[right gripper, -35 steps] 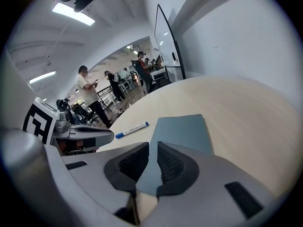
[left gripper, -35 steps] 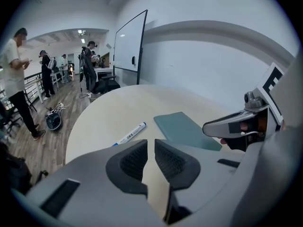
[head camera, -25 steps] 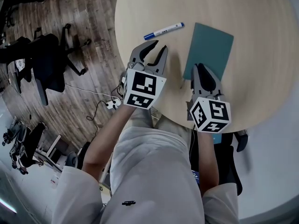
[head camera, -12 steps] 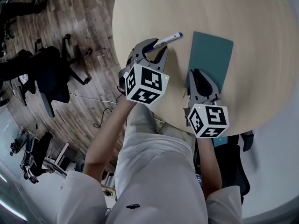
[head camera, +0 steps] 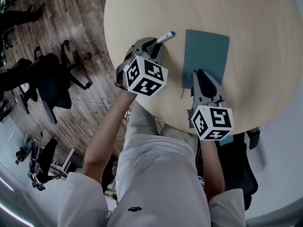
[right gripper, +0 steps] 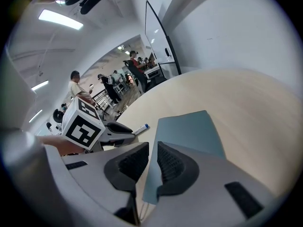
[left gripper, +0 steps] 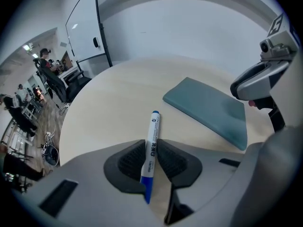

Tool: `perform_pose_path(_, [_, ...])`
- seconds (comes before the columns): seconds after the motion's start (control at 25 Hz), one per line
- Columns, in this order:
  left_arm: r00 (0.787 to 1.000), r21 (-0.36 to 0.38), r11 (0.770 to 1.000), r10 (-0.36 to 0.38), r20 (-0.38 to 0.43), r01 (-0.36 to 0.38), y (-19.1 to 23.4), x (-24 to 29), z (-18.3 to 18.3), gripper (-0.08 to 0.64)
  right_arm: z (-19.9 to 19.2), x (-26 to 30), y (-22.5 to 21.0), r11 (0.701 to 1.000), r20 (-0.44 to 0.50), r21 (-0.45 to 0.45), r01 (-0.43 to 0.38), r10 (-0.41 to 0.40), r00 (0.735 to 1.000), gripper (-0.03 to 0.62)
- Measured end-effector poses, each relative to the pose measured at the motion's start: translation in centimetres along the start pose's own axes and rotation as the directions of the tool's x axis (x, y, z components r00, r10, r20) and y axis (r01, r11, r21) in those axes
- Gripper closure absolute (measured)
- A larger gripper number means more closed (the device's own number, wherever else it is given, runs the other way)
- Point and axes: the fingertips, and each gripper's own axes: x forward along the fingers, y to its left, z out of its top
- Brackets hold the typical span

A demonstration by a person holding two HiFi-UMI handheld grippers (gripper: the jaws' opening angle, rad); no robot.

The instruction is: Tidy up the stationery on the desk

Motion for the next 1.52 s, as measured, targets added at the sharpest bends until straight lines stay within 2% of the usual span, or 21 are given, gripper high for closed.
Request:
perform_pose_path(0.2, [1.000,-0.043,0.999,-0.011,0.001,0.011,-0.7,0.1,0.2,0.483,-0.5,-0.8,-1.0,1.000,0.005,0.015,0.010,-0.010,1.000,0.514])
perform_pose_path(0.32, [0.999,-0.116,0.993,-0.019,0.026,0.021,-1.1,-0.4,0.6,0.483,-0.5,-1.5,-1.1,1.000,0.013,0.014,0.006,-0.006,1.000,0.514])
perform_pose_path(0.52, [0.996,-0.272,0.960,-0.042,0.080,0.063,-1.5,-2.0,1.3,0.483,-0.6,-2.3,-1.3,1.000,0.023,0.006,0.000,0.000,1.000,0.514])
perform_pose_path(0.6, [0.993,-0.341,0.936,-0.053,0.103,0.086,-1.8,-2.7,1.2,0.483,-0.7,-2.7,-1.3,1.000,0.024,0.001,-0.005,0.005,1.000,0.514])
perform_pose_path(0.8, [0.982,-0.534,0.832,-0.065,0.179,0.153,-2.6,-4.5,1.1,0.483,-0.7,-3.5,-1.1,1.000,0.026,-0.014,-0.015,0.016,1.000,0.514])
perform_pose_path(0.88, [0.977,-0.602,0.780,-0.060,0.203,0.173,-3.0,-4.9,1.0,0.483,-0.7,-3.6,-1.0,1.000,0.026,-0.018,-0.020,0.020,0.999,0.514])
perform_pose_path(0.96, [0.971,-0.676,0.705,-0.076,0.227,0.213,-4.0,-4.7,0.6,0.483,-0.9,-3.7,-1.1,1.000,0.025,-0.020,-0.024,0.024,0.999,0.514])
perform_pose_path(1.08, [0.961,-0.777,0.569,-0.104,0.257,0.269,-5.6,-4.1,-0.1,0.483,-1.3,-3.8,-1.0,0.999,0.020,-0.023,-0.031,0.031,0.999,0.514])
perform_pose_path(1.12, [0.959,-0.798,0.534,-0.105,0.264,0.278,-5.9,-4.0,-0.2,0.483,-1.3,-3.8,-1.0,0.999,0.019,-0.025,-0.034,0.034,0.999,0.514])
perform_pose_path(1.16, [0.958,-0.813,0.509,-0.103,0.268,0.283,-6.3,-3.9,-0.3,0.483,-1.3,-3.9,-0.9,0.999,0.017,-0.026,-0.036,0.037,0.999,0.514])
perform_pose_path(1.24, [0.958,-0.825,0.489,-0.097,0.271,0.283,-7.0,-3.6,0.0,0.483,-1.4,-4.2,-1.1,0.999,0.016,-0.024,-0.039,0.039,0.999,0.514])
perform_pose_path(1.36, [0.959,-0.830,0.483,-0.099,0.265,0.280,-7.8,-2.7,0.5,0.483,-1.6,-4.4,-1.8,0.999,0.016,-0.013,-0.036,0.036,0.999,0.514])
perform_pose_path(1.52, [0.963,-0.845,0.463,-0.100,0.251,0.268,-8.6,-1.9,0.9,0.483,-1.8,-4.4,-2.4,0.999,0.014,-0.006,-0.034,0.034,0.999,0.514])
